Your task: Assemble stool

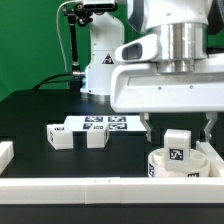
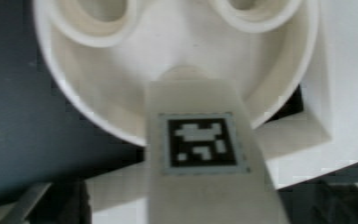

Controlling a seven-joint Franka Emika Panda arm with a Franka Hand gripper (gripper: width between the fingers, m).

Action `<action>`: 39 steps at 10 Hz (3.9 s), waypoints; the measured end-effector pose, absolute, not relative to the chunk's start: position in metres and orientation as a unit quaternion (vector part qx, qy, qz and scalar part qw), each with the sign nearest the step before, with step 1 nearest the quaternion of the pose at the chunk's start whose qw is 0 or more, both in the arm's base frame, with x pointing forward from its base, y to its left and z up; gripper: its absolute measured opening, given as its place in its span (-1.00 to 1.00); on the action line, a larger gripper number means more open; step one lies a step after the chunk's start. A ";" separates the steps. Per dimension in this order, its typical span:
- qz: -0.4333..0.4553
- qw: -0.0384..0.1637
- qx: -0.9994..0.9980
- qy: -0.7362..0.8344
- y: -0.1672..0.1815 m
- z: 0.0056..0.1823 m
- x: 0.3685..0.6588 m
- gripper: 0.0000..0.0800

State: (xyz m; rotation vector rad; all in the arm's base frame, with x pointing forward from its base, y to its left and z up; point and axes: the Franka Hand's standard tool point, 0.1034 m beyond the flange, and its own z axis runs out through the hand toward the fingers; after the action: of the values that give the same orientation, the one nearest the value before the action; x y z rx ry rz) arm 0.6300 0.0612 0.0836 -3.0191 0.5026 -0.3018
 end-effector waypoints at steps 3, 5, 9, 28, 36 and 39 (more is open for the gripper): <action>-0.097 0.019 -0.986 0.133 -0.004 0.105 0.601 0.62; -0.093 0.013 -0.986 0.139 -0.017 0.101 0.595 0.62; -0.093 0.013 -0.987 0.133 -0.014 0.100 0.595 0.62; 0.232 0.032 -0.968 0.088 -0.048 0.054 0.519 0.62; 0.352 0.033 -0.930 0.095 -0.050 0.036 0.496 0.62; 0.353 0.033 -0.930 0.095 -0.049 0.034 0.494 0.62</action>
Offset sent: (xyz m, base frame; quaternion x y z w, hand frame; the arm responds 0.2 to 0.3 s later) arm -0.0387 -0.1000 -0.0004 -0.0515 -0.0018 -0.0073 0.9986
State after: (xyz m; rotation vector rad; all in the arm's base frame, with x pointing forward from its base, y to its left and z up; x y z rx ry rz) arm 0.4945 -0.0495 0.0339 -2.8629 0.2913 1.0865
